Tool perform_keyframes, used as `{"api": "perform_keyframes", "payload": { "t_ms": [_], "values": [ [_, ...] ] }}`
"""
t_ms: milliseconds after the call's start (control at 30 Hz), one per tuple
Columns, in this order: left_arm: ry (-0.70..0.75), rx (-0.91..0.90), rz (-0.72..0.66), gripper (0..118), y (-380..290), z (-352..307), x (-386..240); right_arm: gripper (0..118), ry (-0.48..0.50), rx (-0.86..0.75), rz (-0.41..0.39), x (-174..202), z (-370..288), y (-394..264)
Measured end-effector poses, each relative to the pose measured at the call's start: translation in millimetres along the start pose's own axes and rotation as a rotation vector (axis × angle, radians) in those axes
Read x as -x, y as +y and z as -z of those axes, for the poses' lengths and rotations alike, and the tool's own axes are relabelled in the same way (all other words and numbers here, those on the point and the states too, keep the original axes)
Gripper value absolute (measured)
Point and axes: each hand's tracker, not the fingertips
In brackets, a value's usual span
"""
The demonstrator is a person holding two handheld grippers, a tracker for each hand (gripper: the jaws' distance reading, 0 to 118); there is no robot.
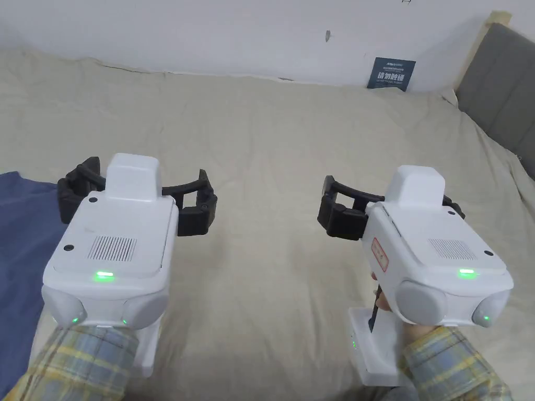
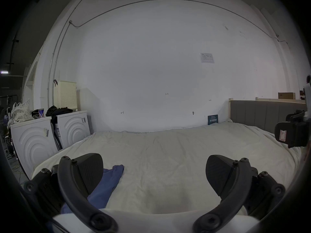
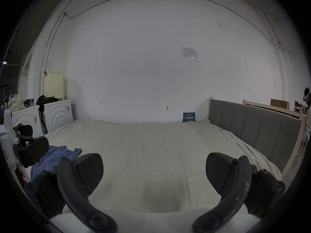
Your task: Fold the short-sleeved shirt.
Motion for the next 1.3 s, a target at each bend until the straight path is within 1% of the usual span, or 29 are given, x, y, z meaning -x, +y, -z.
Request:
{"api": "perform_keyframes", "payload": {
  "t_ms": [567,600,633,667,700,733,767,800,867,900,933,967,1000,1067,1100,1133,1167,1200,1233,1267,1300],
  "values": [
    [-0.001,-0.009,0.0,118,0.5,-3.2,-2.5,118,0.004,-0.003,-0.011,1.4,-2.2,-1.1],
    [-0.002,-0.008,0.001,118,-0.1,-3.0,-2.2,118,0.001,-0.004,-0.015,1.5,-2.3,-1.3],
    [-0.002,-0.007,0.008,118,-0.6,-2.6,-2.0,118,-0.016,0.001,-0.039,2.3,-2.1,-1.2],
    [-0.001,-0.003,0.055,118,-1.0,-0.9,-2.1,118,-0.047,0.015,-0.114,4.1,-1.0,-0.3],
    [0.014,-0.009,0.16,118,-0.2,2.7,-3.1,118,-0.076,0.019,-0.265,7.2,1.9,2.1],
    [0.034,-0.023,0.308,118,0.6,6.3,-5.1,118,-0.125,0.013,-0.444,11.6,4.9,4.8],
    [0.058,-0.069,0.542,118,1.9,9.9,-8.6,118,-0.186,-0.018,-0.694,18.5,8.8,6.7],
    [0.088,-0.143,0.77,118,2.2,13.0,-12.3,118,-0.227,-0.079,-0.958,23.2,14.6,4.4],
    [0.109,-0.317,1.177,118,-0.7,18.0,-16.7,118,-0.249,-0.242,-1.386,26.2,18.4,0.6],
    [0.105,-0.401,1.372,118,-2.6,20.5,-17.0,118,-0.238,-0.322,-1.578,25.3,19.3,-0.6],
    [0.101,-0.462,1.517,118,-4.7,22.8,-17.1,118,-0.198,-0.377,-1.716,23.5,19.7,-0.8],
    [0.082,-0.525,1.646,118,-7.3,24.5,-16.8,118,-0.148,-0.41,-1.834,19.3,19.6,-0.4],
    [0.038,-0.576,1.735,118,-9.8,24.7,-15.9,118,-0.112,-0.429,-1.94,18.0,19.0,-0.8],
    [-0.035,-0.612,1.783,118,-13.1,22.1,-17.0,118,-0.046,-0.439,-2.072,17.1,16.8,-2.1],
    [-0.057,-0.592,1.752,118,-13.8,20.1,-19.2,118,-0.025,-0.449,-2.111,14.3,14.1,-0.6],
    [-0.07,-0.582,1.73,118,-14.6,19.9,-17.5,118,-0.014,-0.452,-2.116,14.1,13.0,0.4],
    [-0.103,-0.576,1.69,118,-14.2,18.2,-16.7,118,-0.017,-0.444,-2.081,15.2,11.9,3.3],
    [-0.109,-0.554,1.639,118,-11.8,17.1,-17.0,118,0.012,-0.395,-1.997,18.6,10.4,8.2],
    [-0.115,-0.528,1.586,118,-8.6,16.3,-17.8,118,0.016,-0.349,-1.9,20.1,9.7,13.9],
    [-0.13,-0.48,1.463,118,-0.9,14.1,-16.7,118,0.035,-0.276,-1.701,23.9,8.5,23.7],
    [-0.146,-0.421,1.301,118,9.3,12.6,-16.9,118,0.063,-0.214,-1.475,26.0,7.7,35.8]
  ]
}}
